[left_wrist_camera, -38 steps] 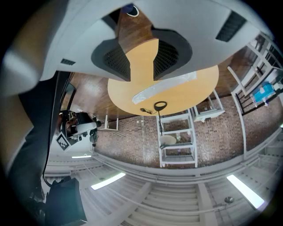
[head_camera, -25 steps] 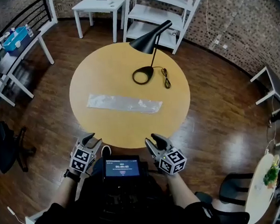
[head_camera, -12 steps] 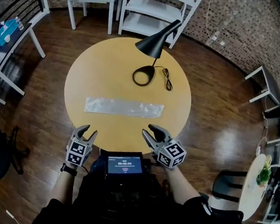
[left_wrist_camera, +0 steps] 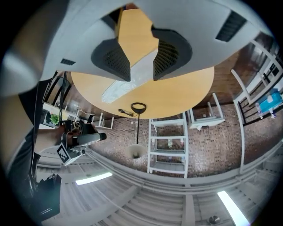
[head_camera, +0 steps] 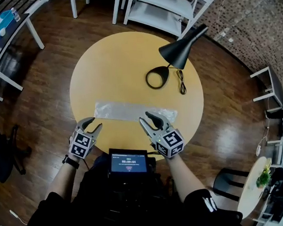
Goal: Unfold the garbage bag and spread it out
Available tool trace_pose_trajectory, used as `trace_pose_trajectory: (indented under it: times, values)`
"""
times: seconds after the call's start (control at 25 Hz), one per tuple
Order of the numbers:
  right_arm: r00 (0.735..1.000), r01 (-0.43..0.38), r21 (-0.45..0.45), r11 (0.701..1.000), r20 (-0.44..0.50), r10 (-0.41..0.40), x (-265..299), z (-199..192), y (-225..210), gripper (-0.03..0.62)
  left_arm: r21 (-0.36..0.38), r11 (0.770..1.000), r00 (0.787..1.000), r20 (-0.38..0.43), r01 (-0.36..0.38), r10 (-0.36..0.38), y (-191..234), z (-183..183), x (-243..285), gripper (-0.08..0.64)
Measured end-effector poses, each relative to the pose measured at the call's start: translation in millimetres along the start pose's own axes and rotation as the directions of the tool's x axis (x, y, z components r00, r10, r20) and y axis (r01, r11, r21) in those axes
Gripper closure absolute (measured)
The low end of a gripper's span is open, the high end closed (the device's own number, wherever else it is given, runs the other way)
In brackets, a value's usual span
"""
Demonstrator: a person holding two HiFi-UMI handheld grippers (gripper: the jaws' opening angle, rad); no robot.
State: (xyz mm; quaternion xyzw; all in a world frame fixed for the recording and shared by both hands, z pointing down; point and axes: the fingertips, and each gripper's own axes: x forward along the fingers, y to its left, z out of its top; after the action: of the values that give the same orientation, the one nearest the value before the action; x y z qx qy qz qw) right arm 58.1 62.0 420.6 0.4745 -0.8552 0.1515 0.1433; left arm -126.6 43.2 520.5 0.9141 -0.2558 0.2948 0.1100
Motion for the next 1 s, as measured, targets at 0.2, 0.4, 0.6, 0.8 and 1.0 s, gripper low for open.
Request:
trace_pose_trajectory:
  times: [0.2, 0.4, 0.6, 0.8, 1.0]
  values:
    - [0.996, -0.067, -0.074, 0.995, -0.06, 0.062, 60, 11, 5, 0.454, 0.01, 1.0, 0.999, -0.038, 0.028, -0.028, 29, -5, 18, 0.392]
    - [0.976, -0.166, -0.114, 0.98, -0.16, 0.147, 117, -8, 11, 0.459, -0.024, 1.0, 0.997, -0.071, 0.018, -0.02, 47, -15, 33, 0.393]
    - [0.93, -0.288, -0.111, 0.951, -0.268, 0.25, 168, -44, 21, 0.462, -0.054, 0.998, 0.993, -0.115, -0.017, 0.011, 61, -26, 51, 0.393]
    - [0.858, -0.403, -0.121, 0.907, -0.395, 0.328, 210, -84, 42, 0.468, -0.116, 0.992, 0.988, -0.15, -0.044, 0.027, 70, -41, 61, 0.393]
    - [0.778, -0.498, -0.181, 0.848, -0.525, 0.345, 242, -124, 63, 0.468, -0.138, 0.988, 0.984, -0.177, -0.063, 0.038, 75, -56, 68, 0.393]
